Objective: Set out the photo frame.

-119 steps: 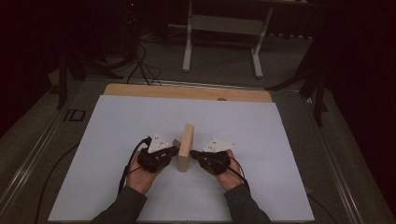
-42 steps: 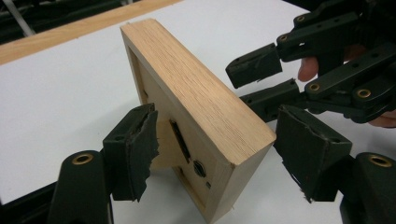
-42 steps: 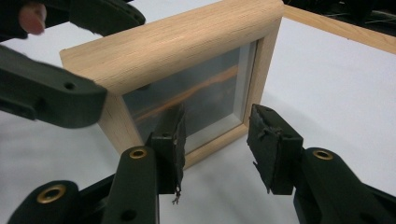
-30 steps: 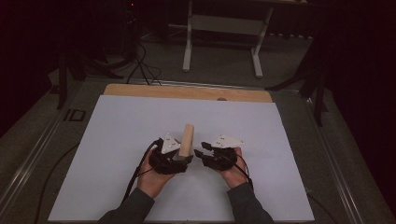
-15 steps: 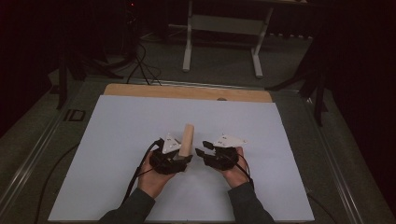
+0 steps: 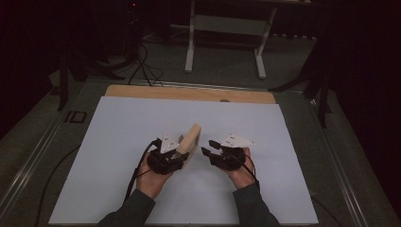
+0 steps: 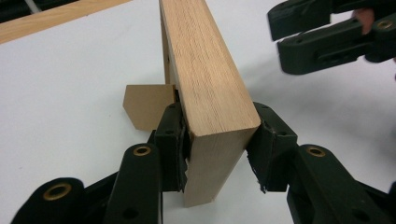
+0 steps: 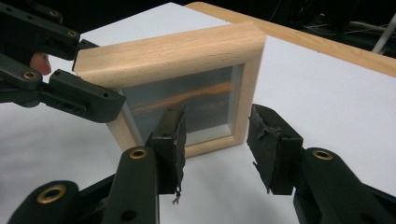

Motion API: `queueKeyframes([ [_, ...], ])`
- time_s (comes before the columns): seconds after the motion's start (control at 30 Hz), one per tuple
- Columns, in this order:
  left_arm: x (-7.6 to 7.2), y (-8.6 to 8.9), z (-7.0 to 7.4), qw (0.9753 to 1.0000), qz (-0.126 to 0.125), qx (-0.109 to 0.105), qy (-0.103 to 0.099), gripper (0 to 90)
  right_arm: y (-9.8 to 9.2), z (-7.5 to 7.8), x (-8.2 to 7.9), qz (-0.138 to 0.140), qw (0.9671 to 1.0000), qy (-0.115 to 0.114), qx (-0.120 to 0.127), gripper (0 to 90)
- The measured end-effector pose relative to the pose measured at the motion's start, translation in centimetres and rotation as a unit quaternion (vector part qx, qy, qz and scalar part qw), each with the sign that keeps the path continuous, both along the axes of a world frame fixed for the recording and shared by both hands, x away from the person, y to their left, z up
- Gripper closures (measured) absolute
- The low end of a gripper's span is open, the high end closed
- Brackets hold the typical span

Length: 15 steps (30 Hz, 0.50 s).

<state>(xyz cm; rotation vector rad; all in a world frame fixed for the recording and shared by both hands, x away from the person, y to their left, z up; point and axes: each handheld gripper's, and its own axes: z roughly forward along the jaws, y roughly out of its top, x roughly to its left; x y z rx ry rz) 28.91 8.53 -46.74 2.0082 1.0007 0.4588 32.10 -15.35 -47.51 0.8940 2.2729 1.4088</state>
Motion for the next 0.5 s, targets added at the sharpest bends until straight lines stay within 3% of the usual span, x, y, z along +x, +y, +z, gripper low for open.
queueKeyframes([
  [0.5, -0.24, -0.18, 0.03, 0.9998, -0.012, 0.012, -0.009, 60.6, -0.87, 0.60, 0.12, -0.016, 0.9998, -0.008, 0.014, 57.7],
])
